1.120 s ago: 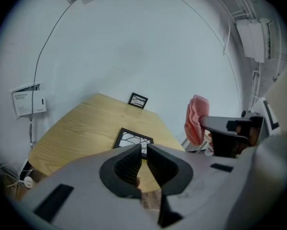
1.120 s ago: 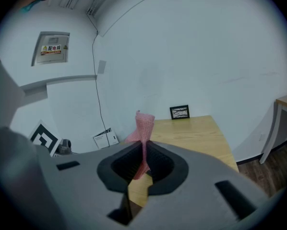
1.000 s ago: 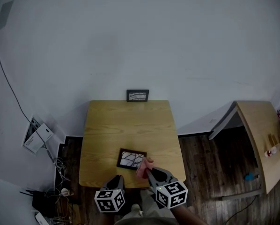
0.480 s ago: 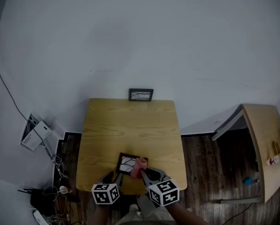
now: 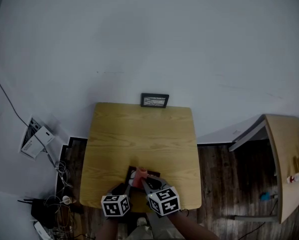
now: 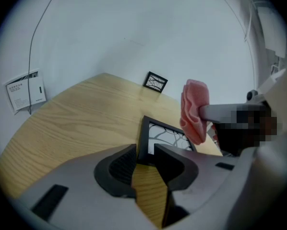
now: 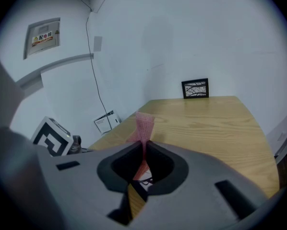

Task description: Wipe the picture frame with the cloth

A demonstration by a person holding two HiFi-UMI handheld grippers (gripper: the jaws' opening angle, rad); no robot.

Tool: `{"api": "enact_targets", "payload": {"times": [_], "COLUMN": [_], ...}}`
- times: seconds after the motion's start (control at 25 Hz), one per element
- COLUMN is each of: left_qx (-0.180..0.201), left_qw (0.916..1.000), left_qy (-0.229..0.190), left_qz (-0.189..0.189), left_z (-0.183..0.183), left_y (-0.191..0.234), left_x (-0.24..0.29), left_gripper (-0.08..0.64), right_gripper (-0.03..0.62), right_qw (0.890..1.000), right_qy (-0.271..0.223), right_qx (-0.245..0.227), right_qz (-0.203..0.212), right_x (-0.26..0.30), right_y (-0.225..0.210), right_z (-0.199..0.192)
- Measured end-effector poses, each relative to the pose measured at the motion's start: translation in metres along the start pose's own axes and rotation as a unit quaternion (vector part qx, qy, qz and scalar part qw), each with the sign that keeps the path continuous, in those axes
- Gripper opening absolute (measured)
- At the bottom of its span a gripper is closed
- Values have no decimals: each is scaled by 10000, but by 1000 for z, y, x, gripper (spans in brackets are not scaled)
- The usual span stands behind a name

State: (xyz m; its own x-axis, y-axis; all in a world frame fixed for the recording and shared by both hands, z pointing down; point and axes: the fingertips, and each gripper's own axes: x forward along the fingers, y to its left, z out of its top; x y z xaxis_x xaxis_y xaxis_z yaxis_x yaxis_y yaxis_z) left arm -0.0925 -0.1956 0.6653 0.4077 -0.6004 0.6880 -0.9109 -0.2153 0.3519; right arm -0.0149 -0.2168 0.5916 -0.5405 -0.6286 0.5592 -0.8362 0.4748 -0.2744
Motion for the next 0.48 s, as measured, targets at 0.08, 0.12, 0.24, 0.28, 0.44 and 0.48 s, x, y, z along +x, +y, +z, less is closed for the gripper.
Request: {"api": "enact_targets", "payload": {"times": [0.08, 0.12, 0.24, 0.28, 0.44, 0.48], "left_qx": [31, 39, 16, 6, -5, -4], "left_qw": [10000, 10000, 10000, 10000, 9999, 10000], "left_qy": [39, 56, 79, 83, 91, 88], "left_qz": [20, 22, 25, 34, 44, 43], "left_z": [1, 1, 0, 0, 0, 0], "left_y": [0, 0, 0, 0, 0, 0], "left_x": [2, 2, 3, 3, 3, 3], "left_gripper": [97, 97, 97, 97, 97, 97], "right_gripper": [17, 17, 17, 17, 17, 17], "right_qw": [10000, 10000, 9999, 9998, 9994, 9992], "right_qy": [56, 82, 170, 199, 353, 401], "right_qx": [-10, -12, 2, 10, 46, 42], "right_qz": [25, 28, 27, 27, 20, 31], "right_x": [11, 16, 31, 36, 53, 58], "right_y": [-1, -2, -6, -7, -10, -10], "right_z": [1, 0, -2, -3, -8, -10]}}
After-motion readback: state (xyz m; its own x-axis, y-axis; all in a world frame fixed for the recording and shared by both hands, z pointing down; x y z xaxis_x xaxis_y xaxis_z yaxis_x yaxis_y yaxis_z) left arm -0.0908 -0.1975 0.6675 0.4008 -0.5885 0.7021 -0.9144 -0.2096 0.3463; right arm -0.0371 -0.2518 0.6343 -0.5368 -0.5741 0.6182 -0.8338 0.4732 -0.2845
